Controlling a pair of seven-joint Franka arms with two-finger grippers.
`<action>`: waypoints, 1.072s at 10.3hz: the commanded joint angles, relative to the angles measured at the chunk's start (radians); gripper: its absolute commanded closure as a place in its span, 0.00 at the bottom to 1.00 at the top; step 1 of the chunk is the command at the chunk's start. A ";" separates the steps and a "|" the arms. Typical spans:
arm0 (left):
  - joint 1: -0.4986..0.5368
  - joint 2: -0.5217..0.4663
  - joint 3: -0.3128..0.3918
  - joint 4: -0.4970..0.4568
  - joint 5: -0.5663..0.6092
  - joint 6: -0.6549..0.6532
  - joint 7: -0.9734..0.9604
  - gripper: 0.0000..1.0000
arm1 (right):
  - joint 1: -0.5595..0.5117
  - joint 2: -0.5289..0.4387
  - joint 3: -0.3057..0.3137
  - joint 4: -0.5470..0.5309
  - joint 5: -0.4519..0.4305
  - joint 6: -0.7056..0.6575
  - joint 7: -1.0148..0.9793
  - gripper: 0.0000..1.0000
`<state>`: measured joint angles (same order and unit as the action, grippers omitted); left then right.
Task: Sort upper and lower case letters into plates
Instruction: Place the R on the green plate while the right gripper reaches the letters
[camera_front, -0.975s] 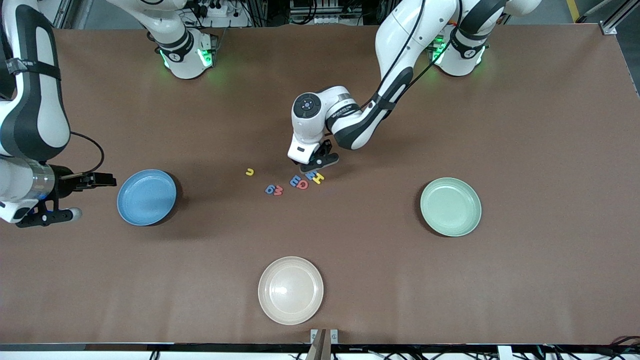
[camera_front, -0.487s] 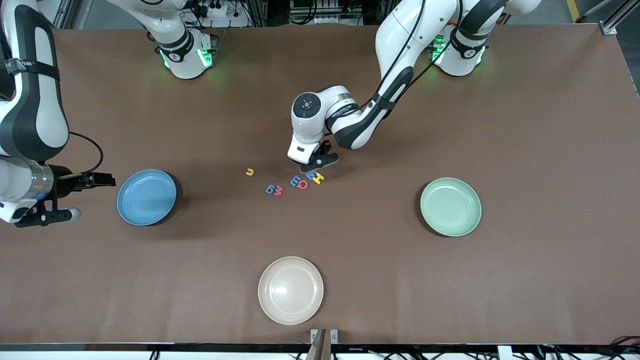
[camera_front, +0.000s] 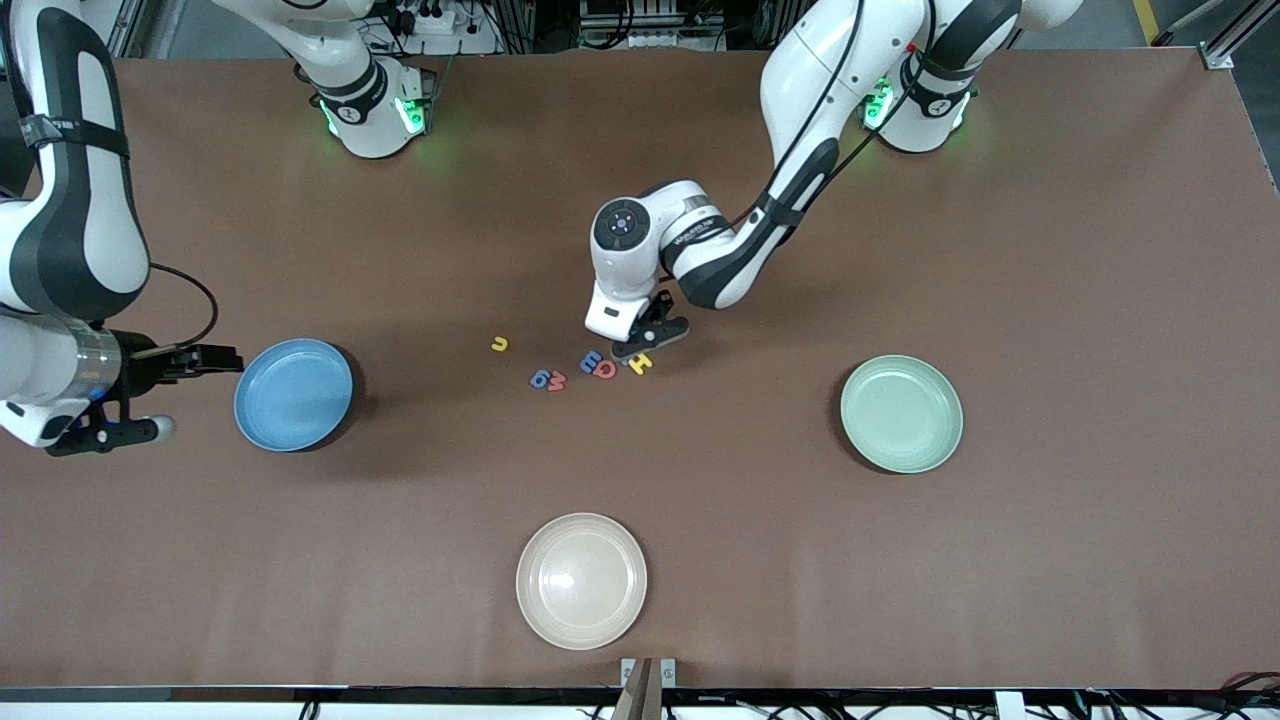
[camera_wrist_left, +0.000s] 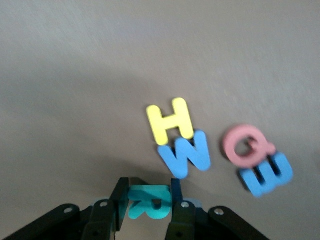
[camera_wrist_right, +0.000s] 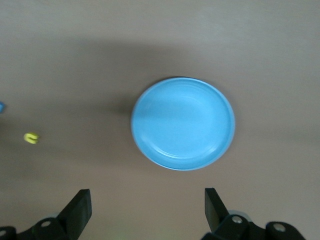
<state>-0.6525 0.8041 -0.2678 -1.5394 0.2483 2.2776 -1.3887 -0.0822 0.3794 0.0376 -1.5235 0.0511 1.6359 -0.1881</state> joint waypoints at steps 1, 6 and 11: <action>0.050 -0.049 -0.028 -0.007 -0.003 -0.087 0.063 0.77 | 0.097 0.012 0.004 0.014 0.042 0.015 0.175 0.00; 0.184 -0.127 -0.028 -0.016 -0.047 -0.225 0.407 0.77 | 0.295 0.085 0.004 0.017 0.100 0.114 0.470 0.00; 0.477 -0.160 -0.027 -0.051 -0.052 -0.309 0.989 0.77 | 0.461 0.141 0.001 0.012 0.159 0.231 0.683 0.00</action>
<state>-0.2397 0.6785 -0.2844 -1.5444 0.2224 1.9808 -0.5286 0.3521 0.5012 0.0470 -1.5259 0.1946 1.8482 0.4527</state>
